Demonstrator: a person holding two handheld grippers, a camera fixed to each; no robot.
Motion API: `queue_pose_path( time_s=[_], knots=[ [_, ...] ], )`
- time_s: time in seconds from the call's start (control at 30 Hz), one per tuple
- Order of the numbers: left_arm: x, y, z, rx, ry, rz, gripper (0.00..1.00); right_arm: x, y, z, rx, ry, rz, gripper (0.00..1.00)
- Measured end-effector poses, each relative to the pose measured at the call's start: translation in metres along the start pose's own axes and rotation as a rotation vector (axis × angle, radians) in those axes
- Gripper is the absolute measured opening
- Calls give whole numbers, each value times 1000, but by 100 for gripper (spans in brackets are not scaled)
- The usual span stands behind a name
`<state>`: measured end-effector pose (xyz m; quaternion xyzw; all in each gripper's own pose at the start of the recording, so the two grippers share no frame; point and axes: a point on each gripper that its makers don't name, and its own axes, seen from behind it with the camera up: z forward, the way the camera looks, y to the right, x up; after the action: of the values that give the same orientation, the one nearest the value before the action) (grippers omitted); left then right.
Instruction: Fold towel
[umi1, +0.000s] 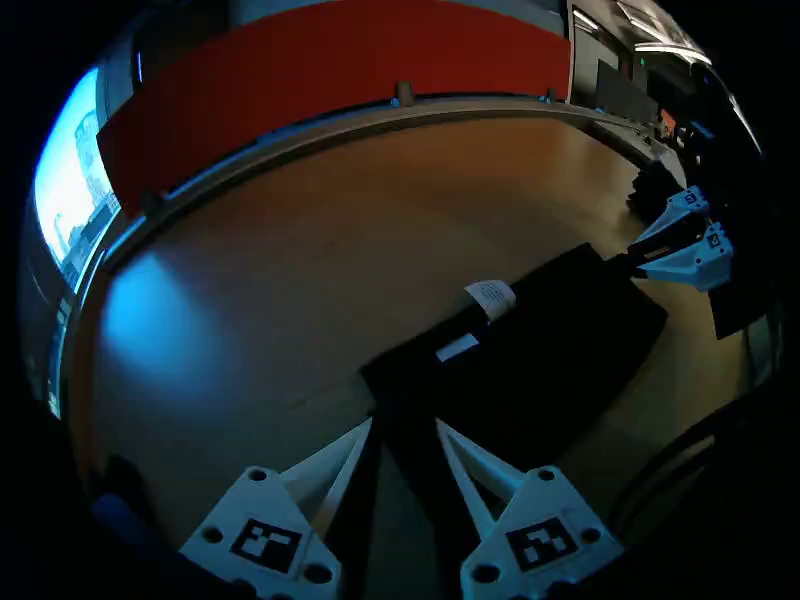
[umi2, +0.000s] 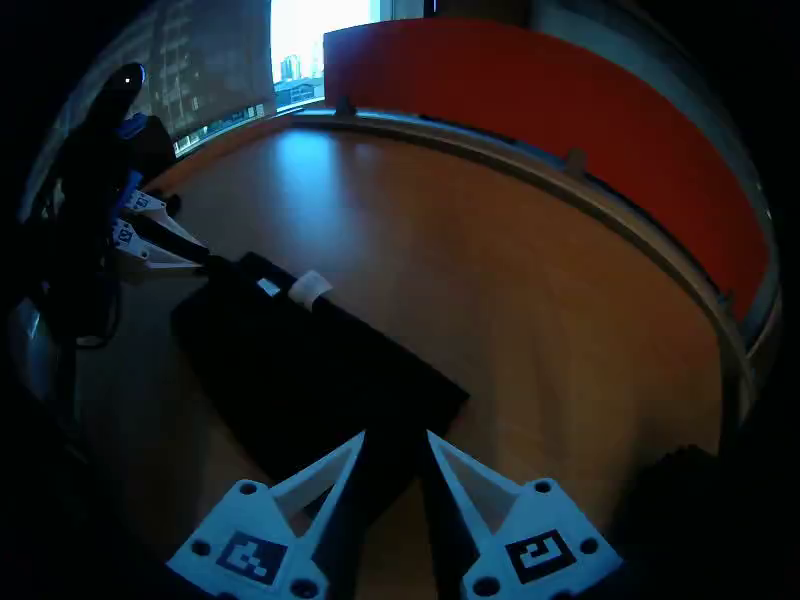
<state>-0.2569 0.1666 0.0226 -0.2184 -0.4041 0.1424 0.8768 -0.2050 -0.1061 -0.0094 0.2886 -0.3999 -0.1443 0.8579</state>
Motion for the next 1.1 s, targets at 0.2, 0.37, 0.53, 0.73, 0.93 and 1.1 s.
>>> queue_pose_path(
  time_s=[0.2, 0.37, 0.53, 0.73, 0.93, 1.1],
  knots=[
    [3, -10, -2, 34, 8, -2, 36, 0, 6, 1, -24, 1, 1, 33],
    [5, -19, -5, 55, 14, -2, 42, 3, 11, 1, -45, 8, 4, 52],
    [4, -23, -9, 64, 15, -16, 46, 5, 15, -1, -64, 15, -2, 76],
    [0, -23, -11, 63, 11, -24, 74, 3, 13, -2, -64, 15, -13, 94],
    [-3, -21, -13, 48, 7, -46, 97, 3, 13, -4, -68, 18, -11, 97],
    [-4, -22, -17, 46, 11, -65, 97, 3, 13, -7, -72, 21, -17, 97]
  ],
)
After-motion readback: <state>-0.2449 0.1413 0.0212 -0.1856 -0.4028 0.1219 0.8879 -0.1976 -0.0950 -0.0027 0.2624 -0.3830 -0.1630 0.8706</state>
